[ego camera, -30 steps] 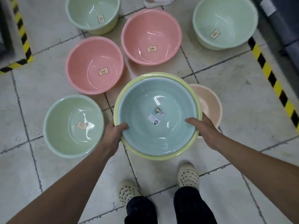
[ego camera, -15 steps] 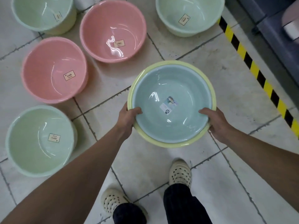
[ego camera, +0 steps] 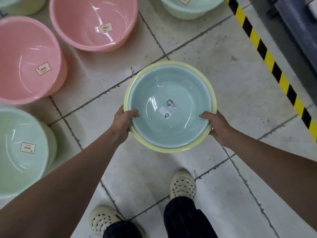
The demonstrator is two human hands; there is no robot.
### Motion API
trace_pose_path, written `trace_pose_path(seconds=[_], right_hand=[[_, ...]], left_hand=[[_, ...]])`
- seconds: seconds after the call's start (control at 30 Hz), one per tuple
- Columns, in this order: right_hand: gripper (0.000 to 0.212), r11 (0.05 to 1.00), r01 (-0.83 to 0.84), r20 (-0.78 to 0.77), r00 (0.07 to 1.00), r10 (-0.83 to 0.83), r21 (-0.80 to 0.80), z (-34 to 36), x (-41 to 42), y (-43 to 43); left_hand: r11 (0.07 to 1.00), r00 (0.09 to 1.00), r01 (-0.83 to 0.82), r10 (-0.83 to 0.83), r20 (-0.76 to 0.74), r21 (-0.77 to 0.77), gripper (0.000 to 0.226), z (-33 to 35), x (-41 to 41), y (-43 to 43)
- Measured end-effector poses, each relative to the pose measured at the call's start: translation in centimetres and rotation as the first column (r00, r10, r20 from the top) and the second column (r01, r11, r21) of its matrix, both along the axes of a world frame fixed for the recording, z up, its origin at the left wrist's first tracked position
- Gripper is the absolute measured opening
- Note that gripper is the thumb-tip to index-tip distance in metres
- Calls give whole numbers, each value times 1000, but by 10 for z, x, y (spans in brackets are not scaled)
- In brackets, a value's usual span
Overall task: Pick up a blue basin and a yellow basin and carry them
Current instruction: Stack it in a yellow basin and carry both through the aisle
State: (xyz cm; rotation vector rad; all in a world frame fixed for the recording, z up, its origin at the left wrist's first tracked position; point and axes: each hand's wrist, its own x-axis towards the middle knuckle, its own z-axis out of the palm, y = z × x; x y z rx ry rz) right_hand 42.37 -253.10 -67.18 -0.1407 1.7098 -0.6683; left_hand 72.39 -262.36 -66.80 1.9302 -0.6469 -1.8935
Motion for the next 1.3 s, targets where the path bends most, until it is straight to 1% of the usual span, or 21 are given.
trace_pose_path(seconds=[0.17,0.3,0.37,0.43,0.5,0.57,0.7,0.87,0.97,1.03,1.17,1.3], right_hand=[[51,997,-59,61,997,56,40,-19,-2,10],[53,996,-88,59,994,88,1,-22,0,10],[57,998,-37,40,998,39,-48,-28,1,5],[63,995,62,33,998,-60,-78,-35,3,1],[67,988,125,28,992,-123,-89,-38,5,-1],[68,986,136,23,991,-134,-100,-39,6,-1],[65,986,129,-13,991,-131,-103,-24,14,-4],[60,995,20,-33,999,-24,-98,11,41,-1],[63,993,-45,-26,999,43,-110,37,65,-2],[60,988,-95,-17,995,94,-125,56,88,-7],[40,963,-215,-18,976,215,-164,99,142,-26],[40,923,-343,-6,938,347,-175,143,210,-53]], left_hand=[[1000,1000,-16,16,8,11,66,-17,3,9],[1000,1000,12,-12,5,0,63,-29,11,10],[999,999,46,-46,-8,-21,63,-32,15,10],[998,998,49,-50,-29,-45,62,-36,16,10],[997,997,40,-45,-64,-66,55,-40,13,11],[997,996,36,-41,-76,-75,53,-40,11,11],[998,998,6,-10,-55,-62,49,-34,14,10],[999,999,-14,11,-51,-49,43,-15,47,29],[997,997,-61,58,-54,-50,37,6,76,44],[992,992,-115,112,-54,-56,40,26,102,54],[969,971,-237,233,-62,-72,46,75,161,70],[925,931,-363,356,-82,-113,49,126,229,84]])
